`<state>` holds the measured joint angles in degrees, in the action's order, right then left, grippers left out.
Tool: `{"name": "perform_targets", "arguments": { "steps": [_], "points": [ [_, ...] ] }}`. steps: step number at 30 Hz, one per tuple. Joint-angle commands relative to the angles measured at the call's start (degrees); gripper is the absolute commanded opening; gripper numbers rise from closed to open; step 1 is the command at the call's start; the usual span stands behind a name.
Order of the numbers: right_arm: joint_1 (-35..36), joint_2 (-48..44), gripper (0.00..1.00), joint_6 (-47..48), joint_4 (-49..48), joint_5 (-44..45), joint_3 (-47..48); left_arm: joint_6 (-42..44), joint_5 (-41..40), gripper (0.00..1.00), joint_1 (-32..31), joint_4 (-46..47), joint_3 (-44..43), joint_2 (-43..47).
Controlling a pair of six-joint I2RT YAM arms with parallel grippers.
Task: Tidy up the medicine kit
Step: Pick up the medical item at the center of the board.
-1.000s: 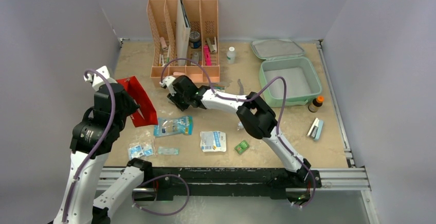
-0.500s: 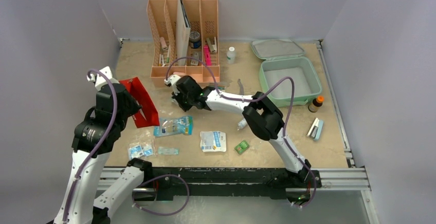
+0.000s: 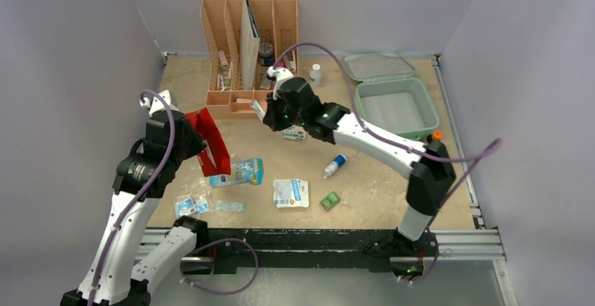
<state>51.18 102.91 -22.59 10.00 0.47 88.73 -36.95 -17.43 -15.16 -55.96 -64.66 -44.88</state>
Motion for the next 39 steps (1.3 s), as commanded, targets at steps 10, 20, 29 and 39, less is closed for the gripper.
{"name": "perform_targets", "arguments": {
  "steps": [10, 20, 29, 39],
  "points": [
    [0.3, -20.9, 0.0, -18.6, -5.6, -9.2, -13.7, -4.8, 11.0, 0.0, -0.3, 8.7, 5.3, -3.9],
    [4.0, -20.1, 0.0, -33.2, -17.3, -11.7, -16.6, -6.7, 15.1, 0.0, -0.2, 11.0, 5.9, -7.5],
    [6.3, -15.4, 0.0, -37.1, -17.5, -9.0, -15.3, -8.0, 18.9, 0.0, -0.2, 11.8, 5.6, -9.3],
    [6.3, -11.8, 0.0, -34.2, -9.6, -4.2, -11.8, -9.5, 22.4, 0.0, -0.2, 12.0, 4.5, -9.6]
  ]
}}
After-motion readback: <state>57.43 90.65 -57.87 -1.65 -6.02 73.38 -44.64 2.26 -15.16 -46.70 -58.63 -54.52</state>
